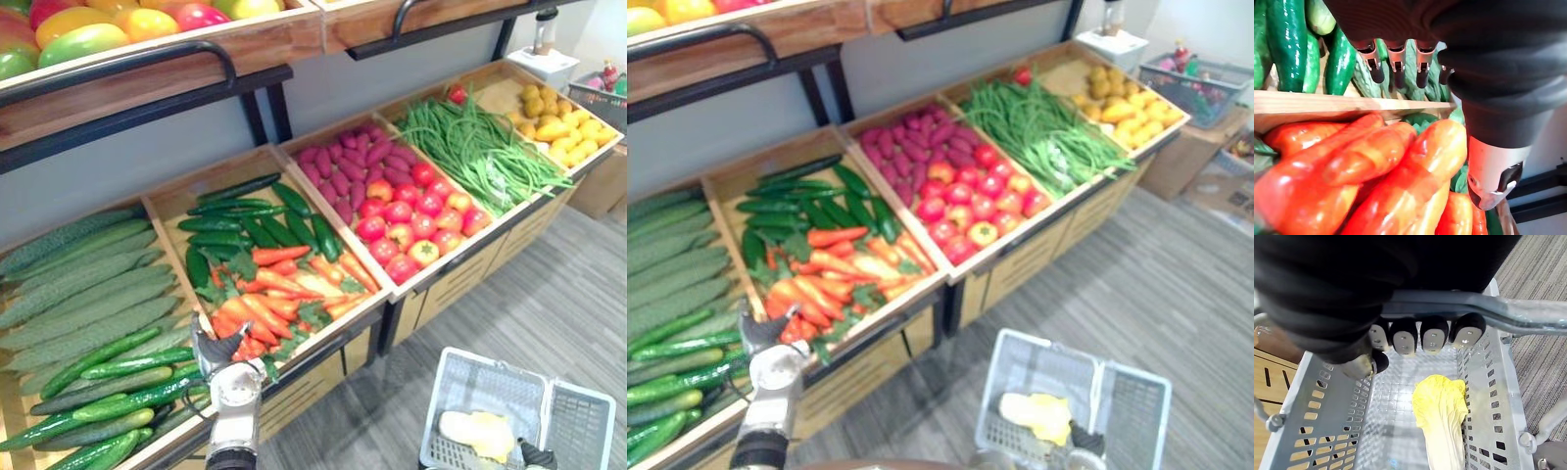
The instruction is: Pick vegetable in the basket
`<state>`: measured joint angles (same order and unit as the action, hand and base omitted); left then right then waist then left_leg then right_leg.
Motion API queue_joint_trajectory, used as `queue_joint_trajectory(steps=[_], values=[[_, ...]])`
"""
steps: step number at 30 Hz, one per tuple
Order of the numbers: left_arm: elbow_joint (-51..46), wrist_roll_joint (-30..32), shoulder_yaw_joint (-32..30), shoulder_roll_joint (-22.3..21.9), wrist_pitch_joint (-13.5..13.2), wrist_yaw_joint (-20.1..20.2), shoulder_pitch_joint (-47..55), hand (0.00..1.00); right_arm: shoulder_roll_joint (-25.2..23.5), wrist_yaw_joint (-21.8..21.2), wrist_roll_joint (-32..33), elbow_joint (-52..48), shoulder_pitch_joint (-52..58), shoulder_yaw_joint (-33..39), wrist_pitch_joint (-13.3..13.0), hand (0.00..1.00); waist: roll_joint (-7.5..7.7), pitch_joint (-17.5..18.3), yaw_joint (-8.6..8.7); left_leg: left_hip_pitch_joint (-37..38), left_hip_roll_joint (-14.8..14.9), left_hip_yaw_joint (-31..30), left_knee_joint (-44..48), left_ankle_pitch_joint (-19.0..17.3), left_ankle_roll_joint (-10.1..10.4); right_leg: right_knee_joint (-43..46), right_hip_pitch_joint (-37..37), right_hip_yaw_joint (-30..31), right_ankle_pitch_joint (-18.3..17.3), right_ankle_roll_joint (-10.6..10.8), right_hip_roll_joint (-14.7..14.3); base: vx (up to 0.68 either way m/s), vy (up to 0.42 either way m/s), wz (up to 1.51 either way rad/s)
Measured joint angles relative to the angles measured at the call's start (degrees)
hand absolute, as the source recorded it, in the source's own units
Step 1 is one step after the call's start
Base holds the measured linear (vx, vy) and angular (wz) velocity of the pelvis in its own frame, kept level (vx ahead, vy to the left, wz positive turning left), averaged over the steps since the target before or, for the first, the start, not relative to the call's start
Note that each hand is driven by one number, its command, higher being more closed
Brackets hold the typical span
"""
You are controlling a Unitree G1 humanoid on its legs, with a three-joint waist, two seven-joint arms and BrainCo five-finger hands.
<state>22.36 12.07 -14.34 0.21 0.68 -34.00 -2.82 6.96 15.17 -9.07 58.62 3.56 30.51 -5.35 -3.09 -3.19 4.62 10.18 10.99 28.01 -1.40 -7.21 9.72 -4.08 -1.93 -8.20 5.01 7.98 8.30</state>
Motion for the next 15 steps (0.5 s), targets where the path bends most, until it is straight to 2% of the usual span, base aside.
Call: queue_joint_trajectory(steps=[6, 7, 13, 15], values=[[1.4, -0.6, 1.2, 0.0, 0.0, 0.0, -1.0, 0.0, 0.0, 0.6, 0.0, -0.4, -0.1, 0.0, 0.0, 1.0, -0.23, -0.3, 0.07, -0.1, 0.0, 1.2, 0.0, -0.1, 0.1, 0.0, -0.9, 1.0, 0.0, 0.0, -0.2, -0.02, -0.047, -0.1], [2.3, -0.6, 1.1, 0.0, 0.0, 0.0, -1.8, 1.0, 0.0, 0.6, 0.0, -0.6, -0.1, 0.0, 0.0, 1.0, -0.31, -0.4, 0.05, -0.1, 0.0, 1.3, 0.0, -0.1, 0.1, 0.0, -1.0, 1.1, 0.0, 0.0, -0.2, -0.02, -0.048, -0.03], [6.9, -0.8, 1.0, 0.4, -0.1, -1.6, -4.6, 1.0, 0.0, 0.7, 0.1, -1.5, -0.2, -0.1, 0.0, 1.0, -0.41, -0.7, 0.05, -1.0, -0.1, 1.6, 0.5, -0.1, 0.1, 0.0, -2.0, 1.7, 0.0, 0.0, -0.2, -0.03, -0.064, -0.05], [9.3, -2.9, 0.6, 0.6, -0.1, -1.8, -5.6, 1.0, 0.1, 0.8, 0.1, -1.5, -0.2, -0.1, -0.1, 1.0, -0.45, -0.8, 0.07, -1.0, -0.1, 1.7, 0.6, -0.1, 0.1, 0.0, -2.1, 1.8, 0.0, 0.0, -0.2, -0.03, -0.056, -0.04]])
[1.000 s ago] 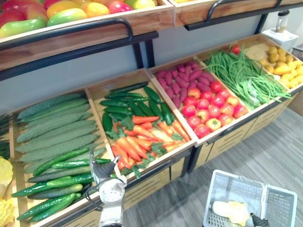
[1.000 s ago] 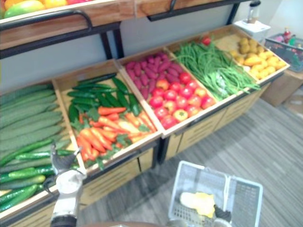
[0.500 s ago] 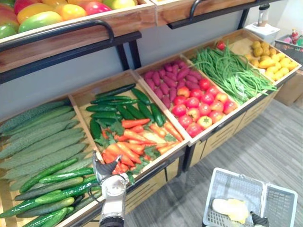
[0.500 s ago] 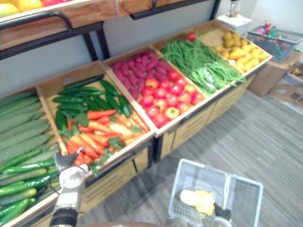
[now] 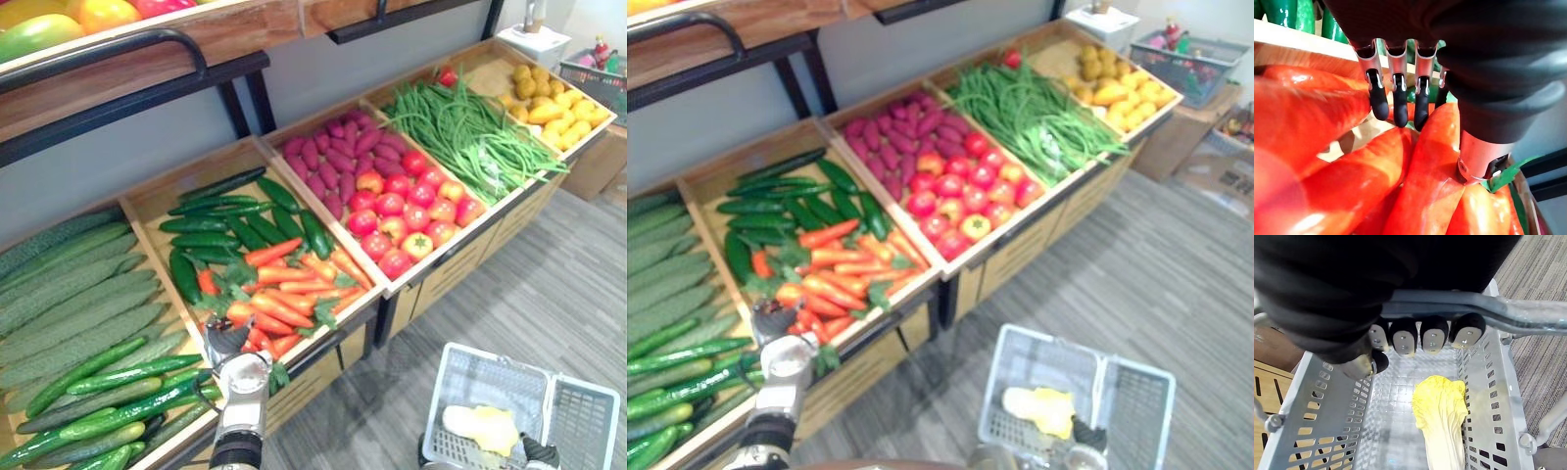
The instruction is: Pick vegetable in the basket
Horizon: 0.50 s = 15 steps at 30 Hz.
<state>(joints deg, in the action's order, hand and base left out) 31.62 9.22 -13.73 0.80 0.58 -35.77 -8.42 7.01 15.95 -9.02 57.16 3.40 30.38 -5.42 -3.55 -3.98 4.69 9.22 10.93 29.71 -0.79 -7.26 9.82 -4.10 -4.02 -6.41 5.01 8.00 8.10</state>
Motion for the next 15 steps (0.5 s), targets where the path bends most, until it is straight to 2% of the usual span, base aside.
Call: queue_joint_trajectory(steps=[3, 12, 15], values=[[1.9, -2.3, -0.3, 0.1, 0.0, -0.2, -0.9, 1.0, 0.0, 0.0, 0.0, 0.0, 0.0, 0.0, 0.0, 1.0, 0.07, -0.1, 0.01, 0.0, 0.0, 0.1, 0.0, 0.0, 0.0, 0.0, -0.2, 0.1, 0.0, 0.0, 0.0, -0.04, -0.054, -0.03], [5.4, -3.9, -1.4, 0.7, -0.1, -1.5, -1.8, 1.0, 0.0, 0.3, 0.0, 0.0, 0.0, -1.0, -0.3, 1.0, 0.33, -0.2, 0.1, 0.3, -0.1, 1.0, 0.0, -0.1, 0.1, 0.1, -0.3, 0.5, 0.0, 0.0, -0.1, -0.05, -0.057, -0.04], [5.6, -4.0, -1.3, 0.7, -0.1, -1.7, -1.8, 1.0, 0.0, 0.5, 0.0, 0.1, 0.0, -1.7, -0.3, 1.0, 0.83, -0.6, 0.1, 1.0, 0.0, 1.0, 0.0, -0.1, 0.1, 0.1, 0.5, 0.4, 0.0, 0.0, -0.1, -0.05, -0.06, 0.02]])
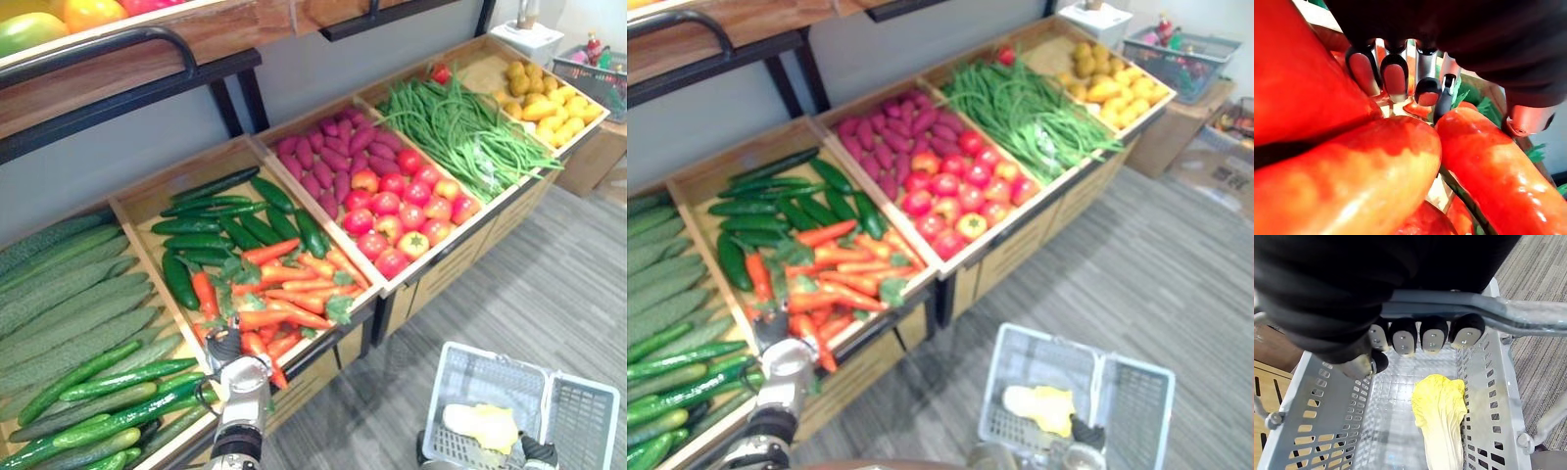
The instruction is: Pick vegetable in the basket
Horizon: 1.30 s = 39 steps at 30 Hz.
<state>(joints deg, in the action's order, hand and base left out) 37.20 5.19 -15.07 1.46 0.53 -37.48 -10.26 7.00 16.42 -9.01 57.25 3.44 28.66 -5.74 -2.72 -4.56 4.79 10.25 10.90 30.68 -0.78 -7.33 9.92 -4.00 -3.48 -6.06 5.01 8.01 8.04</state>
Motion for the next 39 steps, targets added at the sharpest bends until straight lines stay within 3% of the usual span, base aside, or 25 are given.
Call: queue_joint_trajectory(steps=[11, 21, 27, 35, 36, 39], values=[[0.5, 0.0, -1.3, 2.1, 0.0, -4.0, -6.5, 1.0, 0.0, 0.2, 0.0, 0.2, 0.1, -0.5, -0.7, 1.0, 0.43, -0.3, 0.64, 0.0, 0.3, -2.2, 0.1, 0.0, 0.0, 0.7, 0.8, -1.9, 0.0, 0.0, 0.3, -0.06, -0.061, 0.09], [-6.3, 0.1, -3.4, 3.2, 0.0, -7.2, -10.8, 1.0, 0.0, 0.2, 0.0, 0.1, 0.2, -0.4, -0.7, 1.0, 0.67, -0.2, 1.28, 0.0, 0.4, -3.2, 0.2, 0.0, 0.0, 1.6, 1.0, -2.7, -0.1, -0.2, 0.4, -0.06, -0.049, 0.04], [-11.2, 0.1, -3.8, 3.2, 0.0, -7.4, -11.8, 1.0, 0.0, 0.2, 0.0, 0.1, 0.2, -0.4, -0.7, 1.0, 1.61, 0.0, 1.27, 0.0, 0.3, -3.4, 0.5, 0.0, -0.1, 2.0, 1.0, -2.8, -0.1, -0.2, 0.6, -0.03, -0.034, 0.02], [-21.1, 2.5, 2.2, 0.6, -0.6, -5.2, -11.7, 1.0, 0.1, 0.2, -0.1, -0.1, 0.6, 0.1, -0.7, 1.0, 2.14, 0.0, 1.2, -0.1, 0.0, -3.9, 0.6, 0.1, -0.1, 2.0, 1.4, -2.7, -0.1, -0.2, 0.9, -0.03, -0.026, 0.02], [-21.1, 2.7, 2.9, 0.6, -0.6, -4.6, -11.7, 0.0, 0.1, 0.2, -0.1, -0.1, 0.6, 0.1, -0.7, 1.0, 2.14, 0.0, 1.27, -0.1, -0.1, -3.9, 0.6, 0.1, -0.1, 2.1, 1.4, -2.8, -0.1, -0.2, 1.0, -0.03, -0.029, -0.02], [-21.1, 3.2, 3.6, 0.6, -0.6, -4.1, -11.6, 0.0, 0.1, 0.2, -0.1, -0.1, 0.6, 0.2, -0.7, 1.0, 2.15, 0.0, 1.28, -0.1, -0.1, -4.0, 0.6, 0.1, -0.1, 2.1, 1.4, -2.8, -0.1, -0.2, 1.1, -0.01, -0.009, 0.0]])
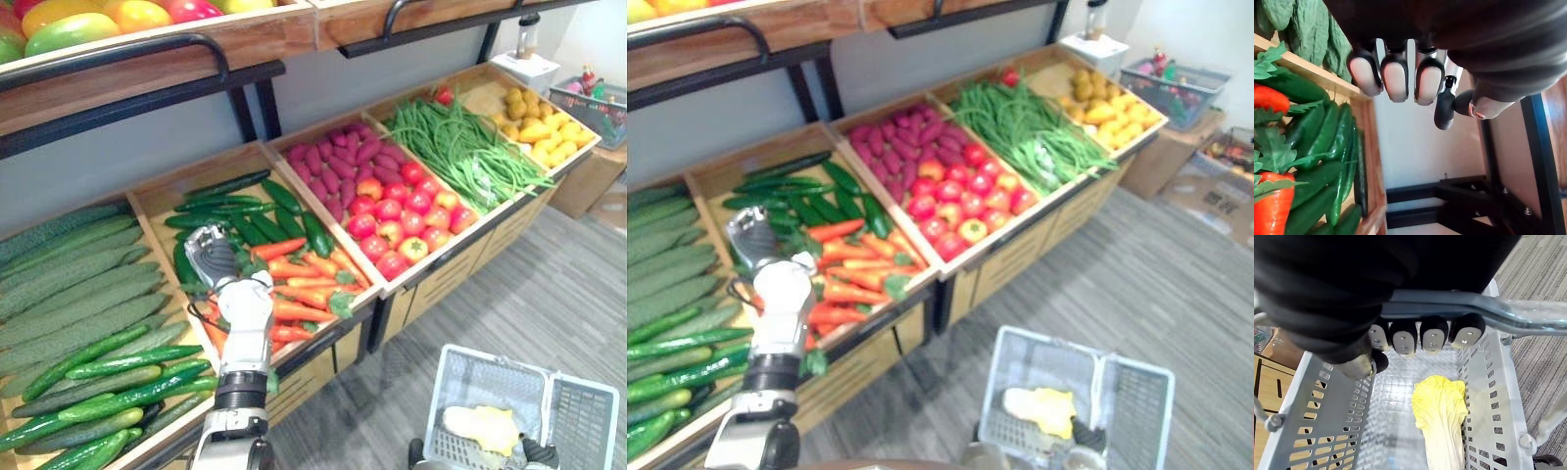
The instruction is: Pick vegetable in the basket
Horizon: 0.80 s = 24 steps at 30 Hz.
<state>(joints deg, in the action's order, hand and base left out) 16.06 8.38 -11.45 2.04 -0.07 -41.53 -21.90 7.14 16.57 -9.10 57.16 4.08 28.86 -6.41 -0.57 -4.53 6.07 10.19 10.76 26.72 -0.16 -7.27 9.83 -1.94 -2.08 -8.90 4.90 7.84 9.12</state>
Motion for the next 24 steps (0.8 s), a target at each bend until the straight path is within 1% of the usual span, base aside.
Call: queue_joint_trajectory(steps=[2, 6, 12, 16, 21, 24], values=[[0.0, 1.6, 0.4, 0.0, 0.0, 0.4, 0.5, 0.0, 0.0, 0.0, 0.0, 0.0, 0.0, 0.1, 0.0, 1.0, 0.0, 0.0, -0.01, 0.0, 0.0, -0.2, 0.0, 0.0, 0.0, 0.0, 0.1, -0.2, 0.0, 0.0, 0.0, -0.02, -0.031, 0.05], [0.0, 2.0, 1.0, 0.0, 0.0, 1.9, 3.0, 0.0, 0.0, 0.0, 0.0, -0.1, 0.0, 0.1, 0.0, 1.0, 0.0, 0.0, -0.08, -0.1, -0.1, -0.6, 0.0, 0.0, 0.0, -0.1, 0.3, -0.6, 0.0, 0.0, 0.2, -0.02, -0.025, 0.05], [0.5, 6.2, 1.0, 0.0, 0.3, 3.6, 6.9, 0.0, 0.0, 0.0, 0.0, -0.2, 0.1, 0.3, 0.0, 1.0, 0.0, 0.0, -0.14, -0.2, -0.1, -0.8, -0.2, 0.1, -0.1, -0.4, 0.4, -1.0, 0.0, 0.0, 0.2, -0.01, -0.011, 0.01], [1.9, 6.3, 0.2, 0.0, 0.3, 4.0, 8.8, 0.0, 0.0, 0.0, 0.0, -0.2, 0.4, 0.6, 0.0, 1.0, -0.01, 0.0, -0.15, -0.1, 0.0, -1.1, -0.2, 0.1, -0.1, -0.9, 0.7, -1.5, 0.0, 0.0, 0.2, 0.0, -0.023, 0.04], [9.1, 5.2, -3.7, 0.4, 0.9, 4.2, 8.8, 0.0, 0.0, 0.0, -0.4, -0.2, 0.6, 0.6, 0.1, 1.0, -0.05, 0.0, -0.15, 0.0, 0.0, -1.2, -0.3, 0.1, -0.1, -1.3, 1.3, -1.8, 0.0, 0.0, 0.2, -0.01, -0.019, 0.02], [11.5, 4.3, -5.0, 0.6, 1.6, 4.1, 8.8, 0.0, 0.0, 0.0, -1.2, -0.2, 0.6, 0.6, 0.1, 1.0, -0.06, 0.0, -0.13, -0.1, 0.0, -1.2, -0.2, 0.1, -0.1, -1.5, 1.2, -1.8, 0.0, 0.1, 0.2, -0.01, -0.024, 0.0]])
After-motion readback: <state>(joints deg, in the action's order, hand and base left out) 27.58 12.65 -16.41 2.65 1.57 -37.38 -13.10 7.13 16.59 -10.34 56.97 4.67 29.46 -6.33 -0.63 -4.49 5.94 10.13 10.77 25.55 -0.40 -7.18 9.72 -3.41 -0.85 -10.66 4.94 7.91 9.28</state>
